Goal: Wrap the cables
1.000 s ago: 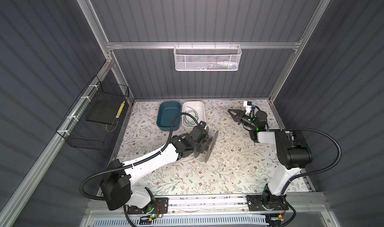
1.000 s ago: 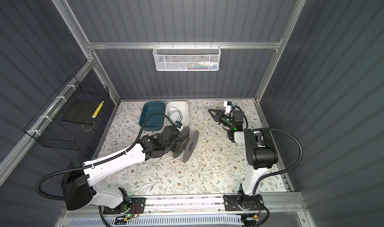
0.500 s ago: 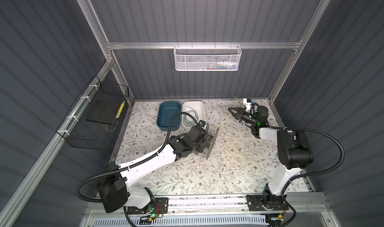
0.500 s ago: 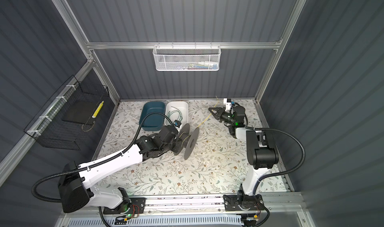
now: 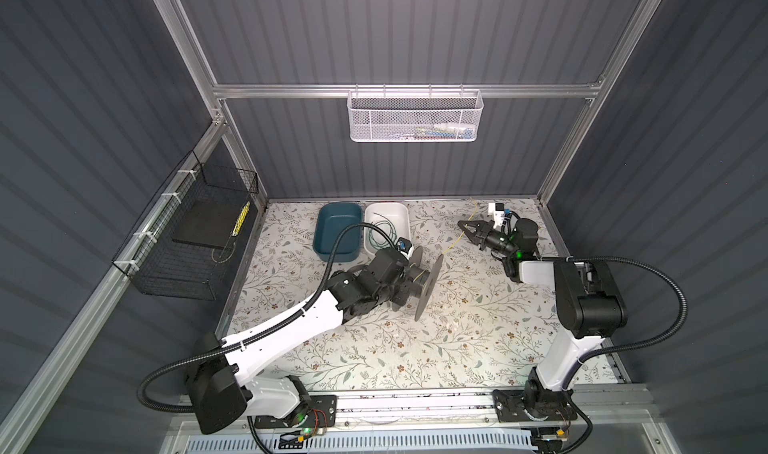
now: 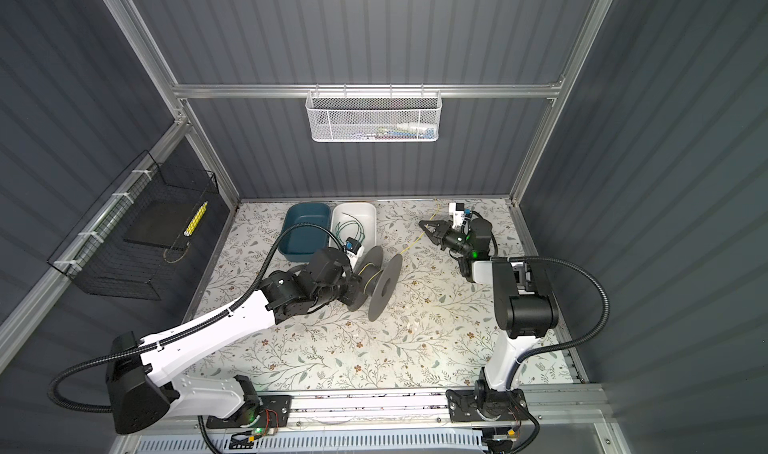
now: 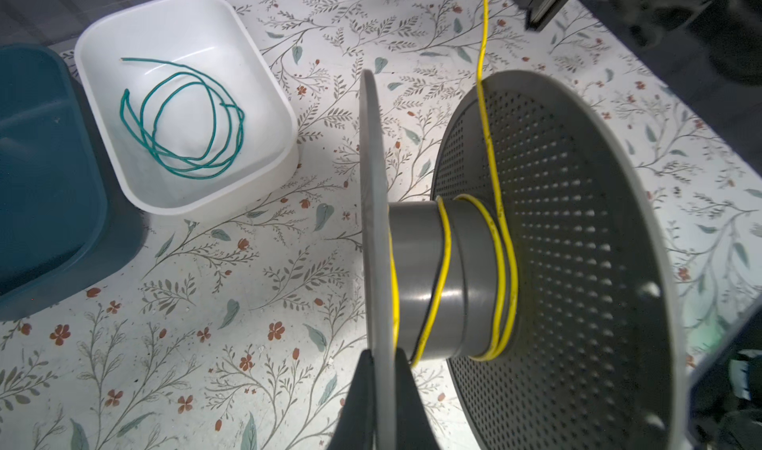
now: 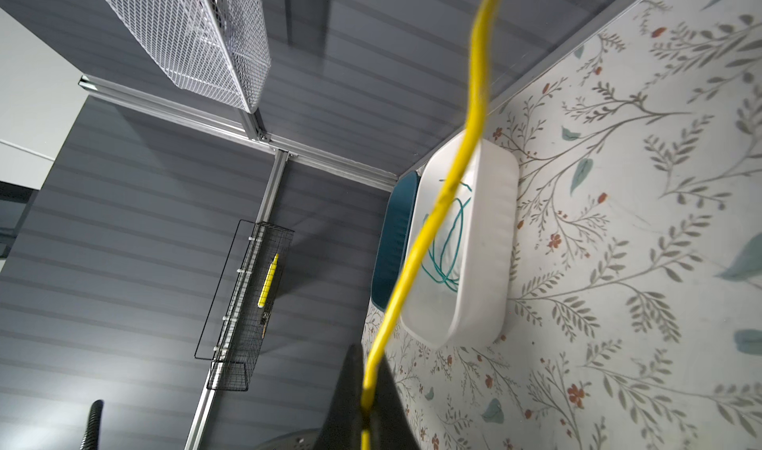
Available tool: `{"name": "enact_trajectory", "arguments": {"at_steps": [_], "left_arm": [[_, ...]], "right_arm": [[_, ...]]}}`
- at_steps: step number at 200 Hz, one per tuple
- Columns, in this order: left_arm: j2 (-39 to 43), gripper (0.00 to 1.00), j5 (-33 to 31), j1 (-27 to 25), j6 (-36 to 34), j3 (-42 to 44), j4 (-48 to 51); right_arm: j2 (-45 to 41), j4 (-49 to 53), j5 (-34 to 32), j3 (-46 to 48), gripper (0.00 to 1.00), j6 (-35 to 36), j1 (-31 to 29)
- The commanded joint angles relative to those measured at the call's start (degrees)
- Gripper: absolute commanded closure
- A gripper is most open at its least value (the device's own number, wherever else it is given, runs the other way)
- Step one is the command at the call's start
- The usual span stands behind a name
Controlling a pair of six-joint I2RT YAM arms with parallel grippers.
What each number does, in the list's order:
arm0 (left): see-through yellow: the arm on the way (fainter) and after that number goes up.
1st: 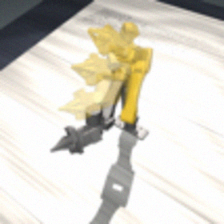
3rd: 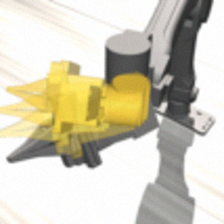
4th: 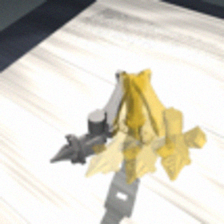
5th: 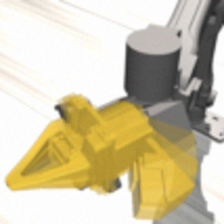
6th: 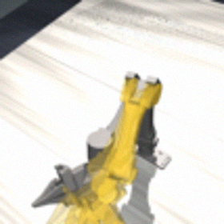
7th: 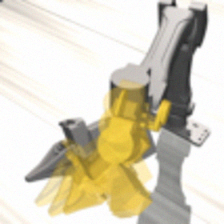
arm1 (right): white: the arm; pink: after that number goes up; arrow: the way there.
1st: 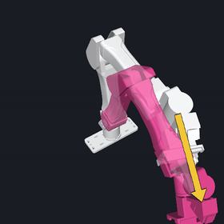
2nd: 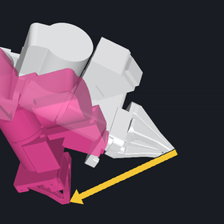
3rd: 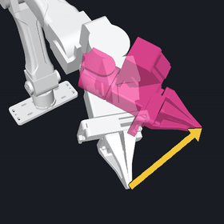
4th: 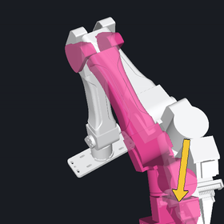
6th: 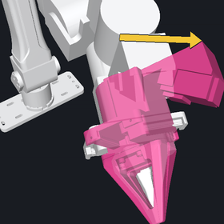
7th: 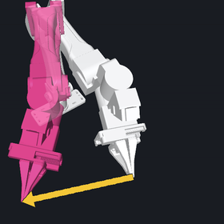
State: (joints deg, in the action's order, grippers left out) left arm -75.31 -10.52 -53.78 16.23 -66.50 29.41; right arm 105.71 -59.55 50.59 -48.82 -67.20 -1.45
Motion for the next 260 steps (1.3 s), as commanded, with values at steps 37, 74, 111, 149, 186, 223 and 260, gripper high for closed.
{"name": "enact_trajectory", "arguments": {"at_steps": [37, 74, 111, 149, 186, 223, 260], "left_arm": [[5.3, 1.00, 14.3, 3.2, 1.3, -8.5, 6.0], [4.9, 1.00, 15.6, 6.4, 2.9, -9.6, 2.5], [2.3, 1.00, 19.6, 6.3, 5.2, -3.4, 0.8], [2.3, 1.00, 18.6, 6.1, 6.8, 1.6, -2.6], [1.5, 1.00, 18.2, 6.1, 6.7, 2.0, -2.1], [1.4, 1.00, 18.1, 6.1, 6.3, 2.5, -2.2], [2.2, 1.00, 17.5, 6.1, 5.7, 2.5, -0.7]], "right_arm": [[2.0, -13.7, -22.0, 9.7, 1.00, -1.1, 2.6], [4.1, -23.7, -23.9, 13.3, 0.95, -8.8, 2.3], [5.5, -23.1, -21.0, 7.9, 0.91, -12.1, 1.5], [6.4, -23.8, -19.1, 6.2, 0.86, -13.0, 0.9], [5.1, -20.5, -17.9, 5.7, 0.85, -11.6, 0.7], [4.5, -19.0, -18.2, 6.3, 0.93, -10.4, 1.0], [4.4, -16.2, -17.7, 4.9, 0.96, -9.5, 2.1]]}}
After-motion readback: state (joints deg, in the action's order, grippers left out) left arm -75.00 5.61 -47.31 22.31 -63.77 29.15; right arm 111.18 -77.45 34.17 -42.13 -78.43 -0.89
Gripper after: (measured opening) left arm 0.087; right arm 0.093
